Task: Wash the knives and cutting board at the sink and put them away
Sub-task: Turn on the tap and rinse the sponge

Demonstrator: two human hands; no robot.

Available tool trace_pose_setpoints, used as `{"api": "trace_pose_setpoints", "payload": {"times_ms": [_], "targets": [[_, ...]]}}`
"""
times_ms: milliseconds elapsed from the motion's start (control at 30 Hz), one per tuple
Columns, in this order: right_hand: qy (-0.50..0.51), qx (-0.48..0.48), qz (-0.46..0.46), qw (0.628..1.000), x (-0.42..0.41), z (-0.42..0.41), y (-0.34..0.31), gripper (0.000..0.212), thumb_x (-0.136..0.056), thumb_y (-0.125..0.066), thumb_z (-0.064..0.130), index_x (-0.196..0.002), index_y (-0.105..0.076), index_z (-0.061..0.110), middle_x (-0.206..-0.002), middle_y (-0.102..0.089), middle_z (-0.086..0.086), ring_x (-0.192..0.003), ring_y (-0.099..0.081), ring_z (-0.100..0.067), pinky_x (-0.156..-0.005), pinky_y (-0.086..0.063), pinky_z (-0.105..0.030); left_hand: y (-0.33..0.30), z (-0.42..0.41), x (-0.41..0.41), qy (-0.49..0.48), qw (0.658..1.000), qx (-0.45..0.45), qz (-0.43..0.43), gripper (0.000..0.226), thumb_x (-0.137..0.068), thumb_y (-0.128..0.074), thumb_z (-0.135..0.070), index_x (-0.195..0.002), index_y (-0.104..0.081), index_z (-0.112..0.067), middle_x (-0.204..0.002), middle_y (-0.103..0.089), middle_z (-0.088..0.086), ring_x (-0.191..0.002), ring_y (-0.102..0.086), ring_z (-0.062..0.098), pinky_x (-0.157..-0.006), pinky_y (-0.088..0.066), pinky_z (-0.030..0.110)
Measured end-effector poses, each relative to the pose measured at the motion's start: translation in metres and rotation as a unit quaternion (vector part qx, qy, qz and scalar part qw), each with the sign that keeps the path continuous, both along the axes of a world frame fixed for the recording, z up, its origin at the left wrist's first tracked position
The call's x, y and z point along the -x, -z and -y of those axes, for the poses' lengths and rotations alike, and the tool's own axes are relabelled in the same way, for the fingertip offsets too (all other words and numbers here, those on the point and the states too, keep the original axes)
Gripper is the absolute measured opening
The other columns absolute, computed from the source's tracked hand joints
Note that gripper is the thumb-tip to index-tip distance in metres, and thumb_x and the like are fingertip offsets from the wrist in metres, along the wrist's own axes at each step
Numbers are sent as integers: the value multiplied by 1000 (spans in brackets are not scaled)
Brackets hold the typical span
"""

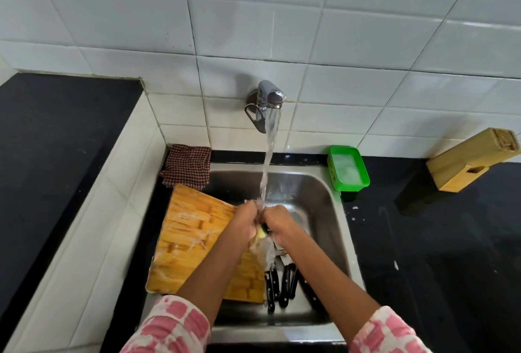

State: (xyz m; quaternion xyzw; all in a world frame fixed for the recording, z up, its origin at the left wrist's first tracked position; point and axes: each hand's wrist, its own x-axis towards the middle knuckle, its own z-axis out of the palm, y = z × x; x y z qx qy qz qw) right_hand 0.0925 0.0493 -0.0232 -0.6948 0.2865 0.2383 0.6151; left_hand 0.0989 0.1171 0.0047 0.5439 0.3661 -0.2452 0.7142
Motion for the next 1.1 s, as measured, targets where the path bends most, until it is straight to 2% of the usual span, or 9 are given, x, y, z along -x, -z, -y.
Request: {"api": "trace_pose_setpoints", "payload": {"times_ms": [100,200,367,467,600,667,800,900,1100], "targets": [[63,-2,-6,998,-2,7,6,16,-74,-65,-7,-89,-64,-2,-81,-64,-12,-71,-62,-20,-65,-53,-30,5,0,7,-39,998,46,-15,27,-91,-35,3,-71,-53,-1,-66,-57,13,-63,-58,21,-65,-55,29],[94,-41,-10,995,0,0,12,35,-69,-71,-5,-103,-60,-7,-90,-67,-21,-74,-67,-26,-59,-54,-31,7,1,14,-70,995,66,-17,31,-99,-33,-15,-80,-54,-3,-84,-57,17,-87,-55,31,-95,-44,46],[71,-41,28,996,4,-23,20,24,-86,-64,21,-101,-63,3,-97,-69,-16,-88,-67,-24,-77,-56,-36,8,1,20,-99,992,75,-6,38,-100,-32,-29,-103,-58,-2,-101,-58,17,-98,-55,30,-99,-40,39],[56,-82,-15,995,2,-32,15,29,-91,-53,19,-113,-54,0,-82,-60,-6,-75,-59,-18,-66,-50,-30,10,-5,16,-86,996,16,1,41,-99,-31,-19,-130,-45,3,-131,-50,23,-125,-45,38,-105,-36,45],[184,-222,-39,957,0,-18,7,29,-93,-39,-7,-114,-44,12,-79,-56,-14,-56,-59,-17,-43,-52,-26,5,-17,5,-103,994,14,-22,22,-95,-39,-14,-80,-51,-3,-70,-47,10,-60,-47,21,-57,-42,30],[219,-275,-55,934,-1,-13,3,9,-97,-43,7,-95,-51,10,-71,-54,-9,-40,-52,-11,-35,-45,-21,-5,-19,-2,-78,997,9,-19,18,-94,-43,-19,-87,-51,-4,-70,-47,9,-57,-45,18,-51,-39,28],[144,-258,-81,952,-5,-10,1,62,-89,-34,65,-64,-58,13,-53,-49,0,-33,-38,-6,-27,-27,-15,-30,-21,-27,-52,998,-20,8,36,-95,-46,-25,-123,-50,-3,-91,-51,12,-88,-51,25,-81,-44,37],[111,-206,-95,968,-8,-13,-7,47,-96,-32,52,-74,-52,15,-48,-47,2,-32,-35,-6,-28,-26,-16,-52,-24,-50,-14,993,-68,91,51,-99,-36,-38,-138,-39,-6,-139,-45,14,-127,-43,29,-106,-35,42],[90,-112,-96,985,-9,-16,-10,38,-101,-33,31,-77,-50,8,-57,-47,-2,-39,-35,-7,-30,-28,-15,-102,-22,-77,-9,966,-55,254,69,-95,-21,-57,-146,-27,-11,-153,-26,8,-140,-27,24,-115,-21,47]]}}
